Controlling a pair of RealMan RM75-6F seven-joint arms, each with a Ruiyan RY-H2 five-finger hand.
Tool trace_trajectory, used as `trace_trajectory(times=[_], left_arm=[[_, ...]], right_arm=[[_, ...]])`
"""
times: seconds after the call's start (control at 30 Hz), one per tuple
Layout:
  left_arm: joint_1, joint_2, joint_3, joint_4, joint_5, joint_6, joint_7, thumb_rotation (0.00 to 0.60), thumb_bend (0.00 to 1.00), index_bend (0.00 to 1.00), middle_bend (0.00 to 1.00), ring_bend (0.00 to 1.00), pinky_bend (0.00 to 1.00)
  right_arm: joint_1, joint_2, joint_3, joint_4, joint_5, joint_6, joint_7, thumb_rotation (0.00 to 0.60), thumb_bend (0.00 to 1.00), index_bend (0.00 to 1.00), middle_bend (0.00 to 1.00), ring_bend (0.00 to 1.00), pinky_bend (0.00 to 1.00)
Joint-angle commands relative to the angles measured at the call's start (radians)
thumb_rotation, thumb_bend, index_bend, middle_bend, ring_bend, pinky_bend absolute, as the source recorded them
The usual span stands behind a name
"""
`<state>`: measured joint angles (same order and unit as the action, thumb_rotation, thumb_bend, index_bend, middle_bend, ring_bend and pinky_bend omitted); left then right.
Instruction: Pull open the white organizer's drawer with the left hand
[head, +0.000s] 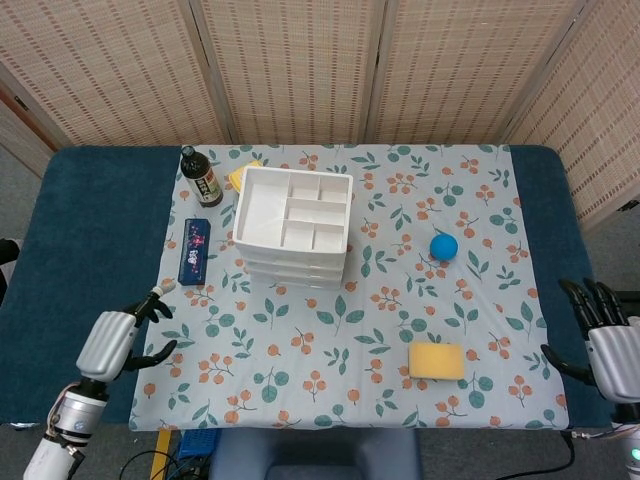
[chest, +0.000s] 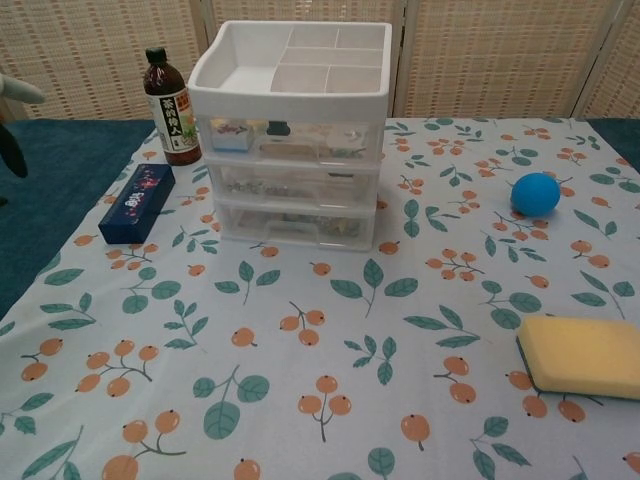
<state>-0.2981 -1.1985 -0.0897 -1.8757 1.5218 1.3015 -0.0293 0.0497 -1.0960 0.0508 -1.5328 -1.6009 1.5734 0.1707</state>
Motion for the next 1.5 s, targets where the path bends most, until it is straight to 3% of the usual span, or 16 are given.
trace_trajectory(times=[0.03,0.27,0.57,0.97,1.23,1.5], left_arm=[[-0.082,-0.037,-0.023,-0.050,-0.018,-0.111,-0.133,0.600,0.27,0.20,0.54,0.56,0.88],[-0.168,-0.125,-0.056,-0.024,-0.090,-0.237,-0.337,0.600,0.27,0.25,0.70,0.73,1.00],[-0.242,-0.280,-0.105,-0.003,-0.230,-0.357,-0.561,0.600,0.27,0.25,0.89,0.92,1.00],[-0.312,-0.472,-0.194,0.084,-0.404,-0.452,-0.713,0.600,0.28,0.13,0.93,0.98,1.00],[-0.321,-0.586,-0.255,0.167,-0.546,-0.436,-0.727,0.600,0.31,0.11,0.94,0.99,1.00],[-0.289,-0.634,-0.309,0.178,-0.634,-0.402,-0.749,0.600,0.32,0.11,0.94,0.99,1.00]], right_arm=[[-0.002,0.002,0.001,-0.002,0.002,0.004,-0.001,0.600,0.24,0.00,0.10,0.00,0.01],[-0.010,0.010,0.004,-0.012,0.006,0.018,-0.008,0.600,0.25,0.00,0.10,0.00,0.01],[-0.007,0.012,0.010,-0.028,0.005,0.021,-0.024,0.600,0.26,0.00,0.10,0.00,0.01],[-0.013,0.020,0.013,-0.047,0.014,0.028,-0.043,0.600,0.26,0.00,0.10,0.00,0.01],[-0.018,0.021,0.014,-0.051,0.020,0.030,-0.049,0.600,0.26,0.00,0.10,0.00,0.01],[-0.027,0.018,0.012,-0.054,0.026,0.034,-0.051,0.600,0.26,0.00,0.10,0.00,0.01]])
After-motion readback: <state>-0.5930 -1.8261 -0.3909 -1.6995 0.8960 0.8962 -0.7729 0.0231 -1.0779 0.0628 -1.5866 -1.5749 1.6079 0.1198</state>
